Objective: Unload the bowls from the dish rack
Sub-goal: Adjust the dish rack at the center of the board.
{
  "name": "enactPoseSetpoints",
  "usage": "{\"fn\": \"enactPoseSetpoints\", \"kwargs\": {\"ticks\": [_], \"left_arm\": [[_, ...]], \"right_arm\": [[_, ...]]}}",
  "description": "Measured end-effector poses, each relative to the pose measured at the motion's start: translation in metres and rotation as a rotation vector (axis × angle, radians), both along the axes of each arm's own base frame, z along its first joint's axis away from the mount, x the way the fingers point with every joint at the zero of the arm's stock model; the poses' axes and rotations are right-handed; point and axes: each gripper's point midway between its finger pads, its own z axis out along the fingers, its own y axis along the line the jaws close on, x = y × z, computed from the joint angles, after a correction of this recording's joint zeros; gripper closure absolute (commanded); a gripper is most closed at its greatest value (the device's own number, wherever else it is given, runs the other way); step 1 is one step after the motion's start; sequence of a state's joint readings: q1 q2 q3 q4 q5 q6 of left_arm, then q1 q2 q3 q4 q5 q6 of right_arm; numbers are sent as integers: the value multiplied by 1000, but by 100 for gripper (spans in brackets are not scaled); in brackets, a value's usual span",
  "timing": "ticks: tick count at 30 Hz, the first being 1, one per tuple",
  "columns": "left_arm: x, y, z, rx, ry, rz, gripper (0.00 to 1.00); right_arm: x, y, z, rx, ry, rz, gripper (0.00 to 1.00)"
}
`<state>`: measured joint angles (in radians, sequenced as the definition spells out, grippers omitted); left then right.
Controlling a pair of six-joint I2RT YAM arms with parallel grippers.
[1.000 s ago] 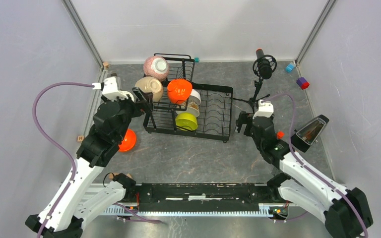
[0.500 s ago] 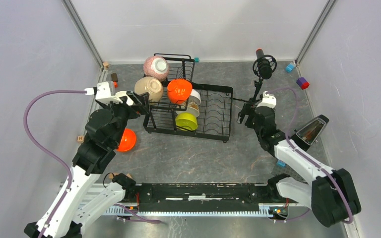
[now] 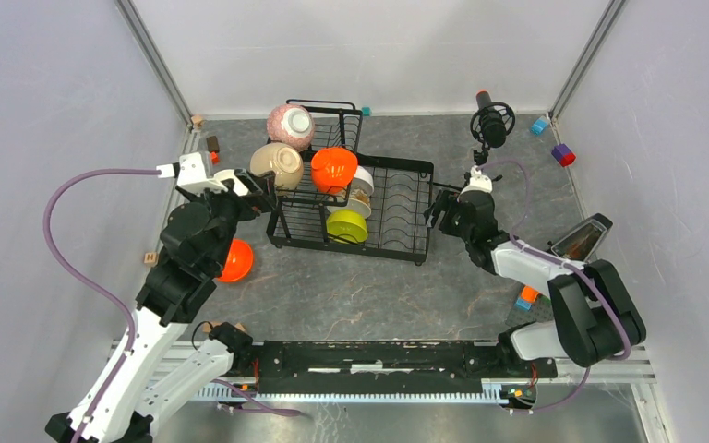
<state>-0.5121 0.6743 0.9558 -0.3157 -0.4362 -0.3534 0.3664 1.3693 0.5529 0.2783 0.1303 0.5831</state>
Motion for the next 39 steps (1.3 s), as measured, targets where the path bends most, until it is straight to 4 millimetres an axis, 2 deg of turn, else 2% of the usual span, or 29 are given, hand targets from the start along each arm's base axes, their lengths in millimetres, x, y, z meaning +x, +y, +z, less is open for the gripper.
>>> {"fn": "enactPoseSetpoints", "kwargs": {"ticks": [6,15,21,26,30,35,39], "left_arm": [[1,0,-2,3,5,0,0],[3,-1,-5,7,13,0,0],[5,-3,-8,14,25,-1,0],[7,-4,-11,20,35,-1,0],[8,-5,-13,23,41,0,0],[9,-4,-14,24,42,7,0],[9,-4,-15,25,44,8,0]], "right_arm": [[4,6,3,14,-6,25,31],[15,20,-6,-25,41,75,53],[8,22,-19,-72,95,100,68],[8,24,-18,-79,101,103,82],[11,18,-17,-97,98,60,91],[13,0,-16,-144,99,5,100],[12,-9,-16,-164,107,-2,100]]}}
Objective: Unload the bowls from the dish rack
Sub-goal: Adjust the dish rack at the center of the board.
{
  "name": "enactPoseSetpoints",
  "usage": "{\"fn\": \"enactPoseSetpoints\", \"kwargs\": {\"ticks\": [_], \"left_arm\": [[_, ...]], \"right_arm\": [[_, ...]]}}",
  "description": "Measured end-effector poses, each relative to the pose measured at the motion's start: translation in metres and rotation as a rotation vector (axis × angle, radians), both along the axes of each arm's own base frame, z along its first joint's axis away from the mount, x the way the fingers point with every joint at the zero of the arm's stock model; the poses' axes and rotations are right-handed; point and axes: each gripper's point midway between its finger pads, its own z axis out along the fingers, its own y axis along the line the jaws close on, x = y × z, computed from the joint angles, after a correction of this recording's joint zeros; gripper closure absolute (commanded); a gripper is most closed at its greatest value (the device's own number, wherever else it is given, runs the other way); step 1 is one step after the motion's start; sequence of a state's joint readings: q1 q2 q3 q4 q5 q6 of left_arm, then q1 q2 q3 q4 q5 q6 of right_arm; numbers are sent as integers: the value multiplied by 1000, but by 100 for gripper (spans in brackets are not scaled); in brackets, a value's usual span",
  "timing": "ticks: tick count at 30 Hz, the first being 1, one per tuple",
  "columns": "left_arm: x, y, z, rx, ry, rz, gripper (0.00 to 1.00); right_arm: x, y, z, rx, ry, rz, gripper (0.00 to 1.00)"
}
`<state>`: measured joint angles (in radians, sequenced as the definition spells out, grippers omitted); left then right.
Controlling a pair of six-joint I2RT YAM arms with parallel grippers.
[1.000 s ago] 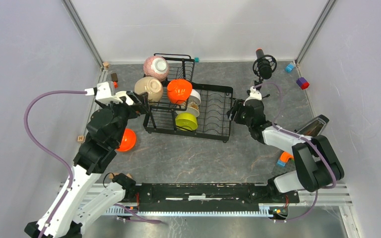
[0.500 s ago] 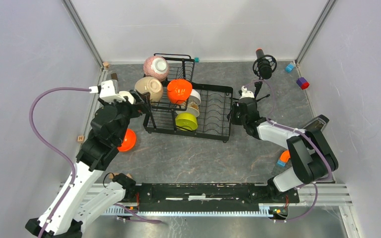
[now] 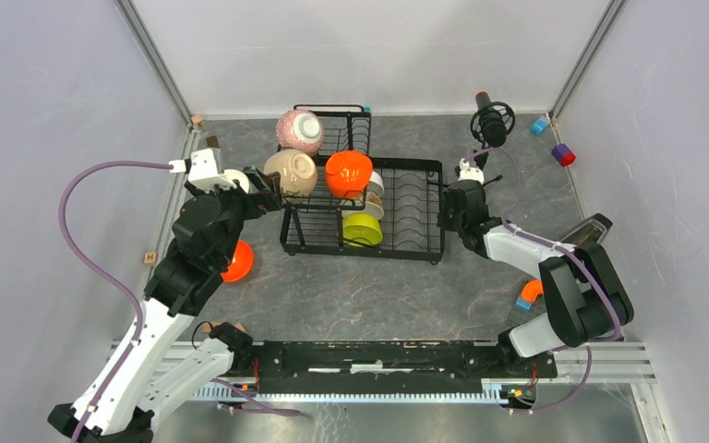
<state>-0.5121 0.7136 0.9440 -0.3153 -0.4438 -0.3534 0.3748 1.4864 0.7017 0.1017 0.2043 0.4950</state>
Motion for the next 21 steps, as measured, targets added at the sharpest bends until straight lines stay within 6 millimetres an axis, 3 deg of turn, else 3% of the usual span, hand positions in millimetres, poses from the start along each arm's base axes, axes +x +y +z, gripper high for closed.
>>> {"fn": "enactPoseSetpoints", "kwargs": {"ticks": [21], "left_arm": [[0,0,-1,2,4,-1,0]], "right_arm": [[-17,-26,0,25,-37,-97,98]]}}
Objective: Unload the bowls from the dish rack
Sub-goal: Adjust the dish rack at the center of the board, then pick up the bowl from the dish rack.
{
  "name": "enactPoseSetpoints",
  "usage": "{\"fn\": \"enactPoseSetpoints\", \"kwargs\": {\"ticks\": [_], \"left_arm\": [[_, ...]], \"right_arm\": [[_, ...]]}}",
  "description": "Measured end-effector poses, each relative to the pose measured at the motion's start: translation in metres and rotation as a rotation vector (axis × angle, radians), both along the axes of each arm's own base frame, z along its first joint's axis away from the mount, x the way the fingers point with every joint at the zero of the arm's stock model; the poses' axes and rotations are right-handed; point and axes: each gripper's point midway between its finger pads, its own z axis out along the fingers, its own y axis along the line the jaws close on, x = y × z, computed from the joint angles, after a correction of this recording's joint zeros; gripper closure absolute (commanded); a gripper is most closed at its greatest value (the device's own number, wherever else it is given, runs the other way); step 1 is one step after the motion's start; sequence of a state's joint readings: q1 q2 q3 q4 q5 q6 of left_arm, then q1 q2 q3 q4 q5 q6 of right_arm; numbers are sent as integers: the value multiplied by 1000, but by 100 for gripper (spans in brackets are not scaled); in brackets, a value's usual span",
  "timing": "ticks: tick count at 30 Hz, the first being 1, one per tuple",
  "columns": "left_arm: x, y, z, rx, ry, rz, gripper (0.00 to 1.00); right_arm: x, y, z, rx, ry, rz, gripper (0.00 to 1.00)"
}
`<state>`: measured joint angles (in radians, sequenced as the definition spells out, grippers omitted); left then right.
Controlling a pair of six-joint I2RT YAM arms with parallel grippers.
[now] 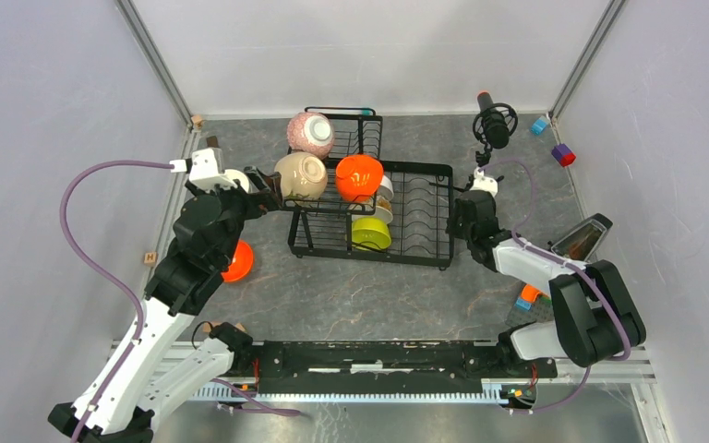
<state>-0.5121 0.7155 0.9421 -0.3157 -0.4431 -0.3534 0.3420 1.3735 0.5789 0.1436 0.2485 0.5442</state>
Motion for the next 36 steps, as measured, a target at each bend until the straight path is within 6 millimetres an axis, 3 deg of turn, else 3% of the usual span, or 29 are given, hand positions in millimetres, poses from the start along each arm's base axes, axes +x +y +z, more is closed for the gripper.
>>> {"fn": "enactPoseSetpoints", "kwargs": {"ticks": [8,13,22,28,31,36], "left_arm": [[1,-1,-1,2,4,0,0],[1,-1,-1,2,4,-2,0],[1,-2,-1,1,3,-9,0],[-2,-2,3,-9,-12,-19,0],[-4,-3,4,-18,-28,-29,0],[-3,-10,2,-25,-36,-60,0]], "right_arm": [[-4,-2,3,-2,9,36,53],[-10,1,17,26,-20,70,37],[-27,16,60,73,-118,186,34],[-46,43,100,110,-232,331,33],[-59,62,131,208,-362,412,31],[-76,83,161,413,-497,487,26]]}}
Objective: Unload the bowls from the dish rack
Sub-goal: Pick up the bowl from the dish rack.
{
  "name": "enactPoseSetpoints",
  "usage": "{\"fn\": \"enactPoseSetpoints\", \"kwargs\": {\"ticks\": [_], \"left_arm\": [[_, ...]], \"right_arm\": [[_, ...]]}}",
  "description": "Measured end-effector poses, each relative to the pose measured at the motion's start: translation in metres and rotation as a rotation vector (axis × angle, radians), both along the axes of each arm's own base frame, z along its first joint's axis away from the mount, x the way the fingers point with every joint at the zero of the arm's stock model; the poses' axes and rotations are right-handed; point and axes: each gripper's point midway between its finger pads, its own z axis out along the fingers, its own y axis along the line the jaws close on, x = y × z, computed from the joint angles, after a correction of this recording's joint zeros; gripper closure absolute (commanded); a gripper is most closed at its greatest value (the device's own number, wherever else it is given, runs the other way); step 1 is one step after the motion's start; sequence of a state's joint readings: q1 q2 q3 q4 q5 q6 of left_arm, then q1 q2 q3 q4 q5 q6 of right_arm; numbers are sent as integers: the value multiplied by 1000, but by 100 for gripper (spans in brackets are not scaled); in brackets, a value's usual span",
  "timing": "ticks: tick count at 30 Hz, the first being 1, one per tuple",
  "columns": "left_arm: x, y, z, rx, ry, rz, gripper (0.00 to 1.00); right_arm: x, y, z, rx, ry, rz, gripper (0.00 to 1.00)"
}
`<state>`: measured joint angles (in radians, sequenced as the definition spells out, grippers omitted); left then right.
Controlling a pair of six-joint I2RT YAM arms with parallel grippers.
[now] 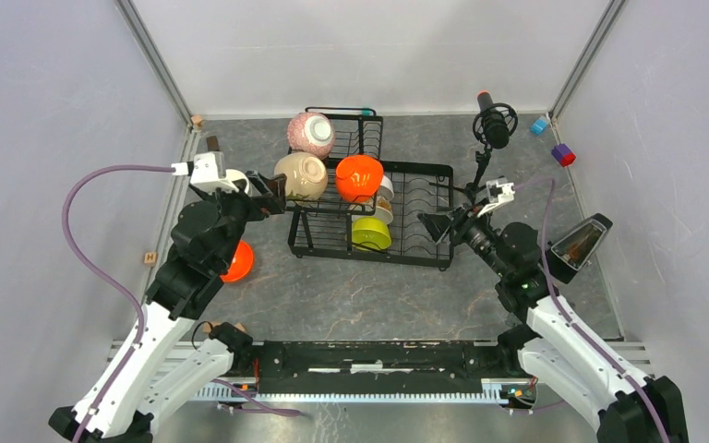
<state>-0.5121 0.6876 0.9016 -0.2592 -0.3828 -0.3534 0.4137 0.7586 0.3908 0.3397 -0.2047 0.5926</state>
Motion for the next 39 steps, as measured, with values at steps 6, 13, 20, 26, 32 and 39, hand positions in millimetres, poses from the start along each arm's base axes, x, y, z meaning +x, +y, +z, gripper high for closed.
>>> {"fn": "enactPoseSetpoints", "kwargs": {"ticks": [6,13,20,26,32,39], "left_arm": [[-1,-12,2,-12,-18,-63,0],[-5,-13,3,-26,-44,-79,0],[-5,-12,7,-33,-59,-79,0],[-6,-12,8,-34,-62,-80,0],[-5,-13,6,-31,-56,-81,0],[-5,-13,6,-31,-56,-81,0]], "right_arm": [[-4,16,49,214,-87,72,17],[7,47,65,355,-41,203,11],[18,66,78,391,-26,257,12],[28,80,85,390,-16,287,18],[37,90,71,394,54,294,19],[41,97,54,413,136,298,24]]}}
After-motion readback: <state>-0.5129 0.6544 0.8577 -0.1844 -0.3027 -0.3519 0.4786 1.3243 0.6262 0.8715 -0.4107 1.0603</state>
